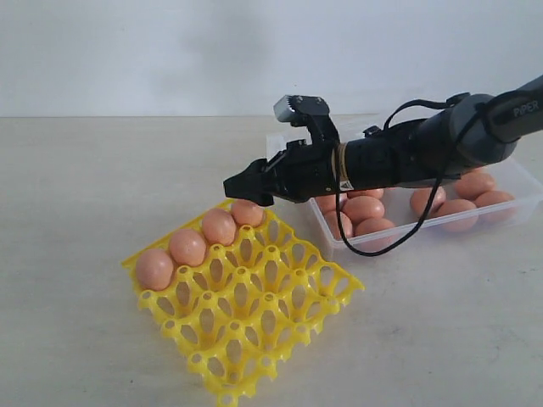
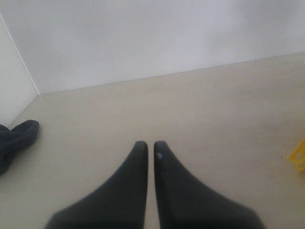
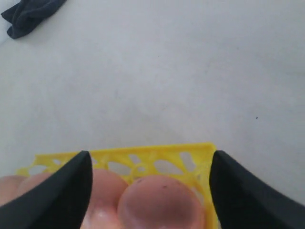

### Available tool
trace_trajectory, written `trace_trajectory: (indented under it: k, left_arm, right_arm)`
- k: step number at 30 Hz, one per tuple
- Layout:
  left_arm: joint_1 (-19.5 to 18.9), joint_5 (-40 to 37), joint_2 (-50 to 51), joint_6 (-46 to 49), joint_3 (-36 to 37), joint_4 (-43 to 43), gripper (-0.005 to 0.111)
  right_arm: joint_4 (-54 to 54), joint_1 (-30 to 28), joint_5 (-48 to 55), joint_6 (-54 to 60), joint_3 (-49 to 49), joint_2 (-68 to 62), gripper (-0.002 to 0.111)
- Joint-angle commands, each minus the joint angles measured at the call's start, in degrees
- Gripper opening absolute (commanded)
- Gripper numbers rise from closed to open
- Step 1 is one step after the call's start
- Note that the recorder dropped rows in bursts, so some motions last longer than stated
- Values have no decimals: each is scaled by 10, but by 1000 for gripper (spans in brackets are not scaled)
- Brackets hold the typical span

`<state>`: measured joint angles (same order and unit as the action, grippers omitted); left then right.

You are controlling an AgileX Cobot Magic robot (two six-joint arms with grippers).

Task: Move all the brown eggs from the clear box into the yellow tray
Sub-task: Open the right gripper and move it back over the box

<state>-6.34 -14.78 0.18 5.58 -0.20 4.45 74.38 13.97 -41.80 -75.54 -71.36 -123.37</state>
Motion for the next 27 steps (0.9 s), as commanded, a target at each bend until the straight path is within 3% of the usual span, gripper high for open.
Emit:
trace_trajectory:
  k: [1, 4, 6, 8, 11, 13, 18, 21, 25, 27]
  left_arm:
    - [3, 4, -2, -2, 2, -1, 4]
    - [3, 4, -2, -2, 2, -1, 4]
    - [3, 4, -2, -2, 2, -1, 4]
    - [3, 4, -2, -2, 2, -1, 4]
    - [3, 4, -2, -2, 2, -1, 4]
    - [3, 4, -2, -2, 2, -1, 4]
    - [3, 4, -2, -2, 2, -1, 4]
    - [3, 4, -2, -2, 2, -1, 4]
    - [3, 4, -2, -2, 2, -1, 4]
    - [3, 4, -2, -2, 2, -1, 4]
  right_arm:
    - [-12, -2, 17, 12, -2, 34, 62]
    - [-16, -2, 23, 11, -2, 64, 62]
    - [-11, -2, 50, -3, -2, 87, 54]
    - [21, -2, 102, -39, -2, 112, 36]
    - [145, -2, 214, -116, -2, 160, -1]
    - [252, -2, 279, -182, -2, 196, 1]
    - [256, -3, 449, -189, -1, 290, 0]
    - [256, -3, 592, -81, 0, 328, 0]
    - [107, -9, 827, 240, 0, 332, 0]
    - [-2, -41, 861, 345, 0, 321, 0]
